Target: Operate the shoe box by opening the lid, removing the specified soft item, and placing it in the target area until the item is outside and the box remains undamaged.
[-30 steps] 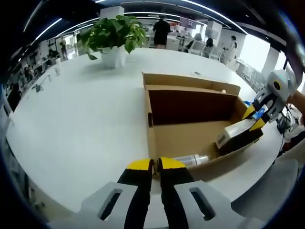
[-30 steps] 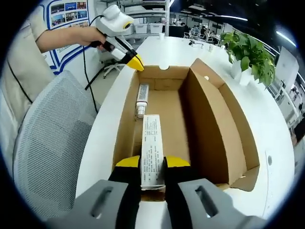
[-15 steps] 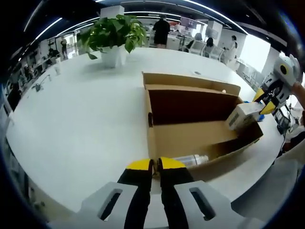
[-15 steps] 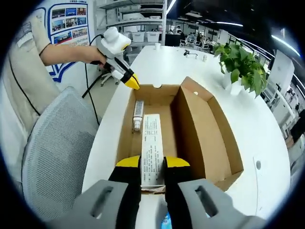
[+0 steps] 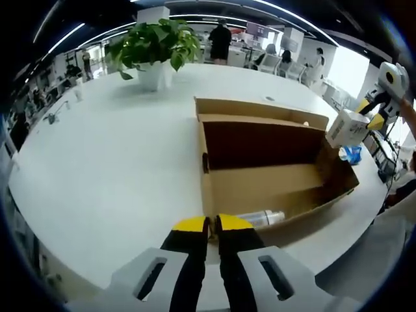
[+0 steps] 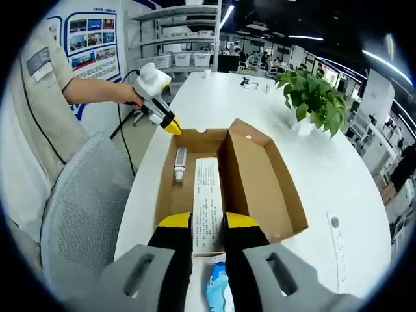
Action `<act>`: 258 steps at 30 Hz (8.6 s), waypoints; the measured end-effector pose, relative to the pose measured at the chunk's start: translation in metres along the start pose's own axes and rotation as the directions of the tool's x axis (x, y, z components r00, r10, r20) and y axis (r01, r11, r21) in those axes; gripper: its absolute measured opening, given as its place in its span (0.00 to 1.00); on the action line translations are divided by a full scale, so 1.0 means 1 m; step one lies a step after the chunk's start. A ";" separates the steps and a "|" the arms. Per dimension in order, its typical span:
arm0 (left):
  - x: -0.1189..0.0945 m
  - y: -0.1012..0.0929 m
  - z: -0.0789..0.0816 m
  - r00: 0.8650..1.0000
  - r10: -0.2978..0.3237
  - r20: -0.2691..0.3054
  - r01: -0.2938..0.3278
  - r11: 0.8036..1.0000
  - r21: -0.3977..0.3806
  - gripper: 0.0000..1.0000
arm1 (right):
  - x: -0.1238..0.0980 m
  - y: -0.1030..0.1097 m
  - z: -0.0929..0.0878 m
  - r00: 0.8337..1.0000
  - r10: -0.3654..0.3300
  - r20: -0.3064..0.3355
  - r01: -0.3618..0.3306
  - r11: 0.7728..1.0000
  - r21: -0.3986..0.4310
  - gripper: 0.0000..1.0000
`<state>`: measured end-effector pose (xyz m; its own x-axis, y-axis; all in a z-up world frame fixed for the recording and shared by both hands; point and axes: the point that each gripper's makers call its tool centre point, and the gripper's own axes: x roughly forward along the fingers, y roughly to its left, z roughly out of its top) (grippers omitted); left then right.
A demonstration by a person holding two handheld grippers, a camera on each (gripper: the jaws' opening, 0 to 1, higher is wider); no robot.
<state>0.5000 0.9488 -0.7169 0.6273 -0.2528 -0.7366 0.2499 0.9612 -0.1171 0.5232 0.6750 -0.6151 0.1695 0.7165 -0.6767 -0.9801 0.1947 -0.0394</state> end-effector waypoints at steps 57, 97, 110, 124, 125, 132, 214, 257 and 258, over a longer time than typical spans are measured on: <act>0.000 -0.001 0.000 1.000 -0.011 -0.020 0.011 1.000 -0.004 0.03 | -0.116 -0.099 -0.134 0.963 -0.212 -0.166 0.218 0.976 0.016 0.15; 0.002 -0.002 0.000 0.999 -0.024 -0.030 0.024 1.000 0.003 0.03 | -0.112 -0.133 -0.244 0.899 -0.182 -0.399 0.193 0.981 -0.012 0.15; 0.002 0.000 0.001 0.999 -0.028 -0.029 0.028 1.000 0.012 0.03 | -0.119 -0.133 -0.276 0.854 -0.151 -0.497 0.144 0.988 -0.054 0.16; 0.002 -0.001 0.001 0.999 -0.027 -0.030 0.028 0.999 0.023 0.03 | -0.124 -0.134 -0.307 0.795 -0.154 -0.587 0.117 0.988 -0.101 0.16; 0.002 -0.001 0.001 0.999 -0.027 -0.031 0.028 0.999 0.023 0.03 | -0.125 -0.134 -0.309 0.790 -0.154 -0.593 0.118 0.988 -0.099 0.16; 0.002 -0.001 0.001 0.999 -0.027 -0.030 0.028 0.999 0.030 0.03 | -0.126 -0.136 -0.312 0.785 -0.168 -0.597 0.126 0.986 -0.113 0.16; 0.053 -0.078 -0.008 0.670 -0.106 -0.735 0.737 0.220 0.640 0.40 | -0.152 -0.003 -0.179 0.854 -0.518 -0.048 0.488 0.765 0.420 0.75; 0.079 -0.072 -0.034 0.649 -0.021 -0.760 0.755 0.141 0.641 0.19 | -0.141 0.036 -0.180 0.824 -0.566 -0.021 0.486 0.688 0.539 0.73; 0.079 -0.072 -0.034 0.651 -0.017 -0.759 0.754 0.133 0.644 0.19 | -0.140 0.037 -0.180 0.824 -0.566 -0.018 0.484 0.688 0.540 0.73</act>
<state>0.5069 0.8634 -0.7894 -0.1555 -0.0971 -0.9831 0.9808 -0.1341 -0.1419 0.4450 0.4618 -0.6539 0.6923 0.4684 -0.5490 -0.5366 0.8428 0.0424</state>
